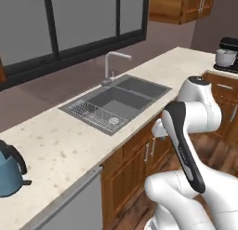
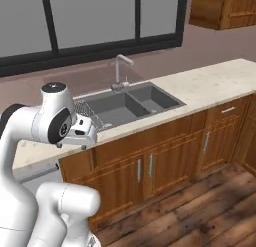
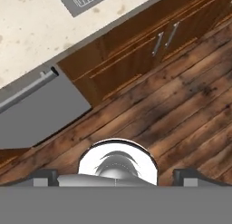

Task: Navigate to the toaster.

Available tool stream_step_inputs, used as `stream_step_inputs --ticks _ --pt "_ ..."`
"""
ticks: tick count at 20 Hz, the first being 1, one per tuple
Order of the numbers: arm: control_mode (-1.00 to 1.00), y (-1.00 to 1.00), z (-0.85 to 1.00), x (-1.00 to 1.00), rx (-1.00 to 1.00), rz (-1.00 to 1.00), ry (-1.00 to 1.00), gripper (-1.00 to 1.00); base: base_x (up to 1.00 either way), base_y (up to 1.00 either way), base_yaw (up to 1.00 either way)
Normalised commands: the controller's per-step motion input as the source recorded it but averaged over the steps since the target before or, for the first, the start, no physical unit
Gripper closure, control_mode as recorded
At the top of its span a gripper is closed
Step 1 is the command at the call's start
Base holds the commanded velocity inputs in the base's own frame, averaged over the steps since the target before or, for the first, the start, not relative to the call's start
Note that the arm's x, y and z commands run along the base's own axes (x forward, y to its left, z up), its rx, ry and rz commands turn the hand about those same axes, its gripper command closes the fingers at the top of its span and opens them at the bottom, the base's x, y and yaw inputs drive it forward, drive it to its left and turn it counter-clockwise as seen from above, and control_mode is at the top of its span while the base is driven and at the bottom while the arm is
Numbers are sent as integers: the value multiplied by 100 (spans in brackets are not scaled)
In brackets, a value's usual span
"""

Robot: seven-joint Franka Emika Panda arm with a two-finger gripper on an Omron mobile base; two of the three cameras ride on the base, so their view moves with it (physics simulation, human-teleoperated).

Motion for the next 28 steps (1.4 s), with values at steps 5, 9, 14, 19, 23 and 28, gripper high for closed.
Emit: stream_step_inputs --ticks 5,9,14,19,23,28 --pt "100 0 0 0 0 0 0 -100 -9 -25 -57" --pt "100 0 0 0 0 0 0 -100 0 -26 -54" --pt "100 0 0 0 0 0 0 -100 -1 -41 -54" --pt "100 0 0 0 0 0 0 -100 0 -62 -62" --pt "100 0 0 0 0 0 0 -100 0 -57 -67" --pt "100 0 0 0 0 0 0 -100 6 -49 -71"
